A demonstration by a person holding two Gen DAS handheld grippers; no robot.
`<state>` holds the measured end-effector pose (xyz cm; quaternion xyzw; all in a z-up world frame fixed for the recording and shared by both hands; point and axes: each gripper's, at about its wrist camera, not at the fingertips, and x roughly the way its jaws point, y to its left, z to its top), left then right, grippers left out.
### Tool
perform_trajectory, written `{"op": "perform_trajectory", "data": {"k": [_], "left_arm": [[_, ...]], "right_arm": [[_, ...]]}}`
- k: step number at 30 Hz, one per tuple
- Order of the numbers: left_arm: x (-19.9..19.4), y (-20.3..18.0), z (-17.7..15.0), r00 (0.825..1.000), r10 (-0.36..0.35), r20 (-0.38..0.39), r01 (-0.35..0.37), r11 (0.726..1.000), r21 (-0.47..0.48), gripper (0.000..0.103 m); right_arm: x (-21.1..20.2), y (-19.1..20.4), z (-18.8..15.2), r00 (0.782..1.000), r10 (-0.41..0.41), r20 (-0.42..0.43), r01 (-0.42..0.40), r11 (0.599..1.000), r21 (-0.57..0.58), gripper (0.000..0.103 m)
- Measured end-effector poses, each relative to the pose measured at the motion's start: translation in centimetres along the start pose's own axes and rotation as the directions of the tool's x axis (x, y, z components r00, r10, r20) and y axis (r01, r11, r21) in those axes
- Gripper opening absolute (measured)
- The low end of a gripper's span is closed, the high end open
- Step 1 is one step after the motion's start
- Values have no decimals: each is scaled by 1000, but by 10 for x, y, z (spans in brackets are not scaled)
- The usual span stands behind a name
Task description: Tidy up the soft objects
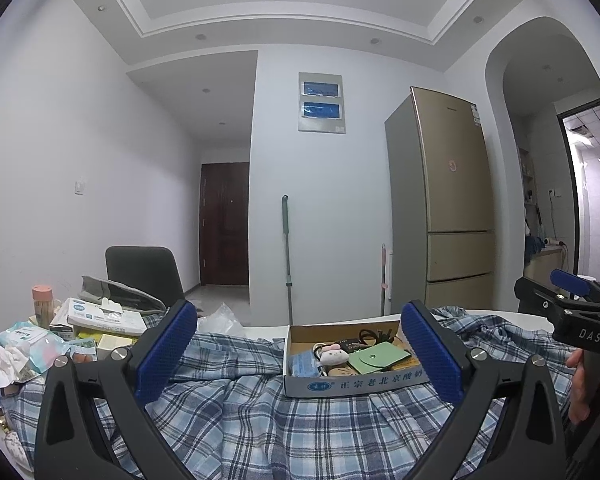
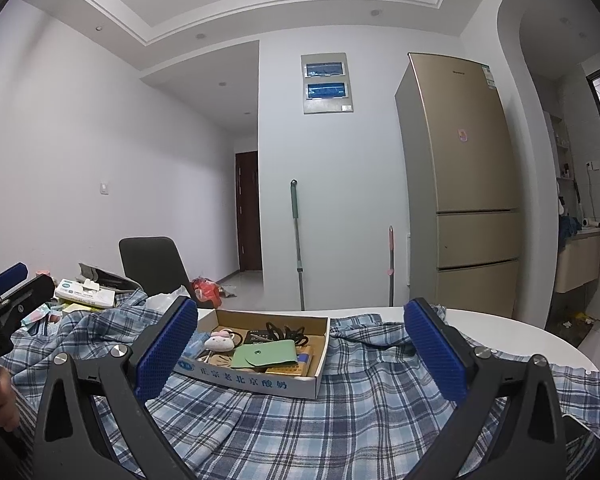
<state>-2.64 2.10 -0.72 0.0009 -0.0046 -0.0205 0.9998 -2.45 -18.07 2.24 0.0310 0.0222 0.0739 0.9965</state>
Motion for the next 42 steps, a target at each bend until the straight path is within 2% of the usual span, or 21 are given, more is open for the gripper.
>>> {"op": "perform_trajectory", "data": {"k": [42], "left_arm": [[0,0,-1,1000,5,-14,-5,1000,-5,103]], "right_arm": [[-1,-2,1,1000,-3,-1,3,1000,3,103]]}}
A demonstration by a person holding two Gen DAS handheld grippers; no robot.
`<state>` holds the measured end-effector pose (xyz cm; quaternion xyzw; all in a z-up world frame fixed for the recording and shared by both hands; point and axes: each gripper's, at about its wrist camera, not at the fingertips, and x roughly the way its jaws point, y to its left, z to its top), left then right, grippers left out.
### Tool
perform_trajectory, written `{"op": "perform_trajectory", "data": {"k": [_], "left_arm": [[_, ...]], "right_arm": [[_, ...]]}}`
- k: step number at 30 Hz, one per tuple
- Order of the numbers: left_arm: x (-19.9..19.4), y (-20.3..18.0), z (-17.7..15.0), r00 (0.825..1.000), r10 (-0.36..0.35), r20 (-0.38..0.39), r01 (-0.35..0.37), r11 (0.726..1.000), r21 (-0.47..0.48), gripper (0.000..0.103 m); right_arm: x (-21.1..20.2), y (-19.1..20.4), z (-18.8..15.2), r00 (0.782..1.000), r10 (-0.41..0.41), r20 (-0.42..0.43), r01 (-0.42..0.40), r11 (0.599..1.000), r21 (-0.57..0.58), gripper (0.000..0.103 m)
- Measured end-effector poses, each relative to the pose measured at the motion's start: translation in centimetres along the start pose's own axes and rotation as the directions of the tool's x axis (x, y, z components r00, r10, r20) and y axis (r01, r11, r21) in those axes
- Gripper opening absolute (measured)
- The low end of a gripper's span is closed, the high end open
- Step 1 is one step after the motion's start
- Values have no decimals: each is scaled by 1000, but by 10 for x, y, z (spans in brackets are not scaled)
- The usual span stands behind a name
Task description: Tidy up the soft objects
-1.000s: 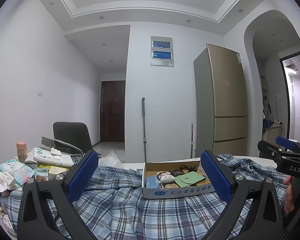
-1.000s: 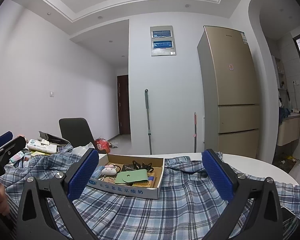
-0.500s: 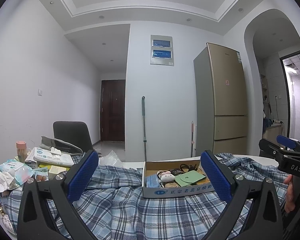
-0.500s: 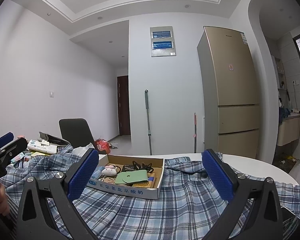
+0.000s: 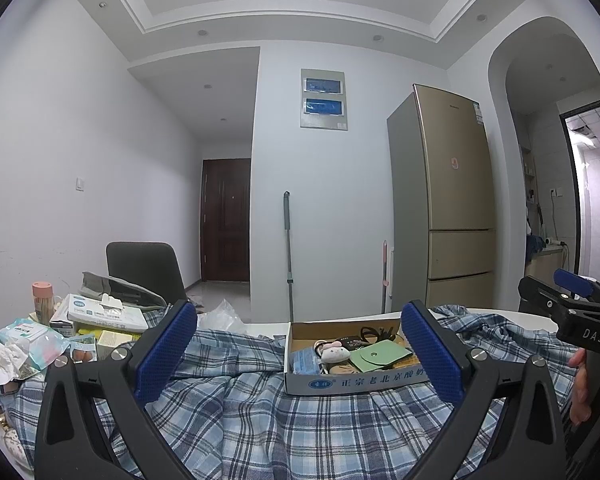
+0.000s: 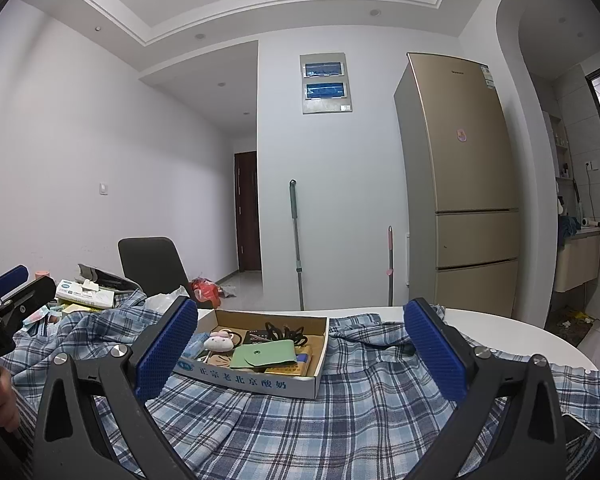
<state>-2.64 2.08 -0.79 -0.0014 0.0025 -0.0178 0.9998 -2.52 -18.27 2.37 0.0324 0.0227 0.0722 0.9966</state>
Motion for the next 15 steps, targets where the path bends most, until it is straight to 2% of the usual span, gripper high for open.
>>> {"op": "perform_trajectory", "data": {"k": [15], "left_arm": [[0,0,-1,1000,1,-6,-1,1000,1,103]], "right_arm": [[0,0,-1,1000,3,5,-3,1000,0,103]]}}
